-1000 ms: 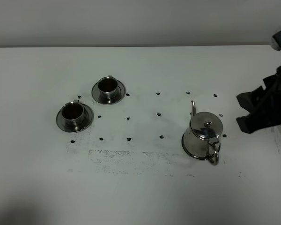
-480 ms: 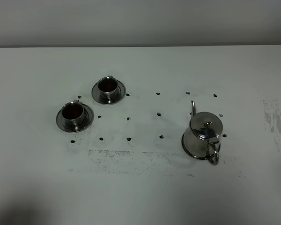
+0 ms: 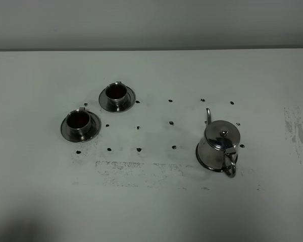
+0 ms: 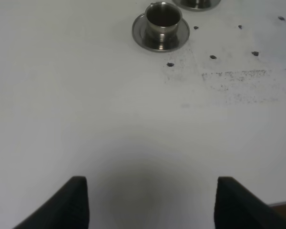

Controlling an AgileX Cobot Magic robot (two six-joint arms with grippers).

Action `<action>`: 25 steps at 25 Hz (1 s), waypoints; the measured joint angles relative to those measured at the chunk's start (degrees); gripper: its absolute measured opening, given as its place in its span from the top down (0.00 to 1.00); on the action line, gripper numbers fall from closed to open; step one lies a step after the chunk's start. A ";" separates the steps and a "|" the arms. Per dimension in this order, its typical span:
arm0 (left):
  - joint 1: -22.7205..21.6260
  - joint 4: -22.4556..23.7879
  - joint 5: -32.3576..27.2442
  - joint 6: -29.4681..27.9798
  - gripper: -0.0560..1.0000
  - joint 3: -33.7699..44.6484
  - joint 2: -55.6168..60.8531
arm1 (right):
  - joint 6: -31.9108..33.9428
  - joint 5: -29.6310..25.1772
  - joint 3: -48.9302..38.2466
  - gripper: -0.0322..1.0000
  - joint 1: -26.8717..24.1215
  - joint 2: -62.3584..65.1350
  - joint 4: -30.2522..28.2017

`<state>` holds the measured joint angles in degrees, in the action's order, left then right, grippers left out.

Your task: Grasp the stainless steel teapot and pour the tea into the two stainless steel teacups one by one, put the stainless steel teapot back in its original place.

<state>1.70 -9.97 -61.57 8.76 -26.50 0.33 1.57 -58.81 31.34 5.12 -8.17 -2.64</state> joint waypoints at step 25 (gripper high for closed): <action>0.00 0.00 0.00 0.00 0.43 0.00 0.00 | -0.41 -4.74 -1.45 0.48 -4.03 5.77 0.09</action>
<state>1.70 -9.97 -61.57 8.76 -26.50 0.33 1.17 -63.55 29.89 1.09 -2.40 -2.55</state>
